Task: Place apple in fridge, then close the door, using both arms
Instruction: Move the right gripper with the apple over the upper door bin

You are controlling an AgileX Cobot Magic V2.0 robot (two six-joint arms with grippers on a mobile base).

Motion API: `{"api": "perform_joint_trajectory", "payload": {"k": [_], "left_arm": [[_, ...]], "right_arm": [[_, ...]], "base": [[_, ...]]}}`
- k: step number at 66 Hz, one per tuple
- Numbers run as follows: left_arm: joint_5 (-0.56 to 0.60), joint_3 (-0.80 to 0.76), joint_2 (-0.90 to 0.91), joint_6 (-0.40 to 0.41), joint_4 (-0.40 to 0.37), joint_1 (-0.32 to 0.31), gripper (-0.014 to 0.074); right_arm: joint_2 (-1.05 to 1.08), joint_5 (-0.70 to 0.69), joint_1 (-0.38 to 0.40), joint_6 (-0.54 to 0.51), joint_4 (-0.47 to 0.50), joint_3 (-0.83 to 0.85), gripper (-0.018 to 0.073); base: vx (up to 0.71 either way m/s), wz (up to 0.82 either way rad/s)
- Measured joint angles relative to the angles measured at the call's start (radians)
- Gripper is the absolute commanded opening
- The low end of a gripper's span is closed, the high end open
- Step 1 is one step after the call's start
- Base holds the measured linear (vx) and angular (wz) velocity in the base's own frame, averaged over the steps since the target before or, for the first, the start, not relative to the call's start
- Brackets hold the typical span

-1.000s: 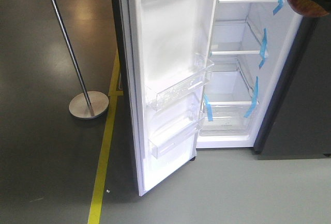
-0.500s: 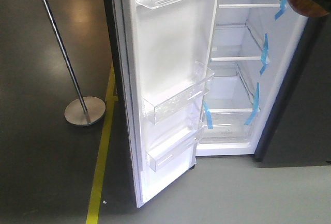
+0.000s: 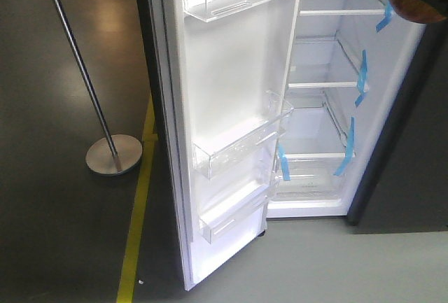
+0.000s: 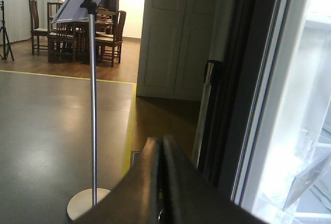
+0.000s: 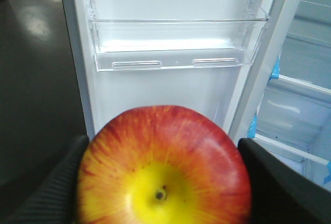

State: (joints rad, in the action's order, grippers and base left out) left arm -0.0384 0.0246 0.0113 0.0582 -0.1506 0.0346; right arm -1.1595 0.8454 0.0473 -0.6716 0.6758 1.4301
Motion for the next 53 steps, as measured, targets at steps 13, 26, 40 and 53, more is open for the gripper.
{"api": "perform_joint_trajectory", "payload": {"k": [13, 26, 40, 53], "left_arm": [[0.0, 0.0, 0.0, 0.0, 0.0, 0.0, -0.0007], [0.0, 0.0, 0.0, 0.0, 0.0, 0.0, -0.0007], [0.0, 0.0, 0.0, 0.0, 0.0, 0.0, -0.0007], [0.0, 0.0, 0.0, 0.0, 0.0, 0.0, -0.0007]], "right_arm": [[0.0, 0.0, 0.0, 0.0, 0.0, 0.0, 0.0109], [0.0, 0.0, 0.0, 0.0, 0.0, 0.0, 0.0109], [0.0, 0.0, 0.0, 0.0, 0.0, 0.0, 0.0109], [0.0, 0.0, 0.0, 0.0, 0.0, 0.0, 0.0109]], "base": [[0.04, 0.0], [0.04, 0.01], [0.04, 0.0], [0.05, 0.0]]}}
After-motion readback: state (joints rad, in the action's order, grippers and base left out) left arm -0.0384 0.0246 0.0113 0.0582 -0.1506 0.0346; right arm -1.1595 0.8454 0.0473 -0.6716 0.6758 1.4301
